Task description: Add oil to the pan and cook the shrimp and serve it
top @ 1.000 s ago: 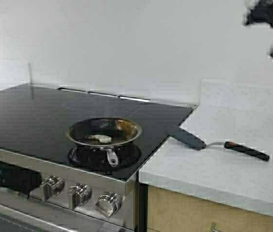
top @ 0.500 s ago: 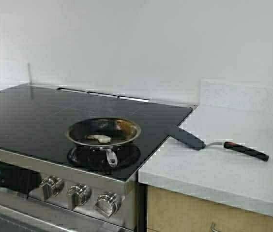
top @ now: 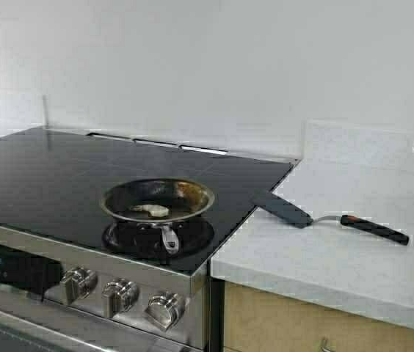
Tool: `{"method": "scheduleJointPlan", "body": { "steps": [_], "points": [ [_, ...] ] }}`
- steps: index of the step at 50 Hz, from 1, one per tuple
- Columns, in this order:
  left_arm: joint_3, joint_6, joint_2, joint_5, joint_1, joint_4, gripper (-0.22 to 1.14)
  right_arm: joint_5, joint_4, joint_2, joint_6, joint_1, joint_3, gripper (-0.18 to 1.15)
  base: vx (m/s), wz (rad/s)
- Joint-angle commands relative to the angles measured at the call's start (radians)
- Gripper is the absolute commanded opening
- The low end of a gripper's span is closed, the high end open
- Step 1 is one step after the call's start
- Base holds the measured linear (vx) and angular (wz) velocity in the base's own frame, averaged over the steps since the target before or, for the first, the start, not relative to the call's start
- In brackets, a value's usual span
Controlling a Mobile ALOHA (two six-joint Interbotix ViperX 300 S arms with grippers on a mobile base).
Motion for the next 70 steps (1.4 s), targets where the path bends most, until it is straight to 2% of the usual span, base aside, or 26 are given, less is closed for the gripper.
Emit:
{"method": "scheduleJointPlan", "body": {
  "steps": [1, 6, 9, 12, 17, 20, 23, 32, 37, 47, 62, 70],
  "points": [
    [-0.012, 0.000, 0.008, -0.005, 0.000, 0.002, 0.03, -0.011, -0.002, -0.015, -0.003, -0.003, -0.018, 0.07, 0.00, 0.00],
    [-0.014, 0.000, 0.008, -0.005, 0.000, 0.002, 0.03, -0.012, 0.002, -0.017, -0.012, -0.003, -0.023, 0.08, 0.00, 0.00],
    [-0.014, 0.000, 0.009, -0.005, 0.000, 0.002, 0.03, -0.020, 0.009, -0.021, -0.026, -0.003, -0.023, 0.14, 0.00, 0.00],
    [-0.014, 0.000, 0.009, -0.005, 0.000, 0.002, 0.03, -0.026, 0.035, -0.026, -0.040, -0.003, -0.028, 0.27, 0.00, 0.00],
    [-0.014, 0.000, 0.009, -0.005, 0.000, 0.003, 0.03, -0.026, 0.098, -0.032, -0.080, -0.003, -0.046, 0.65, 0.00, 0.00],
    [-0.014, 0.000, 0.008, -0.005, 0.000, 0.002, 0.03, -0.025, 0.135, -0.032, -0.114, -0.003, -0.052, 0.84, 0.00, 0.00],
    [-0.015, -0.002, 0.008, -0.005, 0.000, 0.002, 0.03, -0.025, 0.187, -0.031, -0.161, -0.003, -0.055, 0.95, 0.00, 0.00],
    [-0.015, 0.000, 0.008, -0.005, 0.000, 0.002, 0.03, -0.029, 0.371, -0.032, -0.336, -0.021, -0.080, 0.96, 0.00, 0.00],
    [-0.015, 0.000, 0.008, -0.005, 0.000, 0.002, 0.03, -0.048, 0.416, -0.043, -0.396, -0.025, -0.080, 0.96, 0.00, 0.00],
    [-0.014, 0.000, 0.008, -0.005, 0.000, 0.002, 0.03, -0.078, 0.414, -0.060, -0.402, -0.043, -0.066, 0.96, 0.00, 0.00],
    [-0.014, -0.002, 0.009, -0.005, 0.000, 0.002, 0.03, -0.120, 0.422, -0.213, -0.403, -0.083, -0.071, 0.96, 0.00, 0.00],
    [-0.014, -0.003, 0.008, -0.005, 0.000, 0.002, 0.03, -0.164, 0.497, -0.295, -0.403, -0.080, -0.066, 0.96, 0.00, 0.00]
  ]
}}
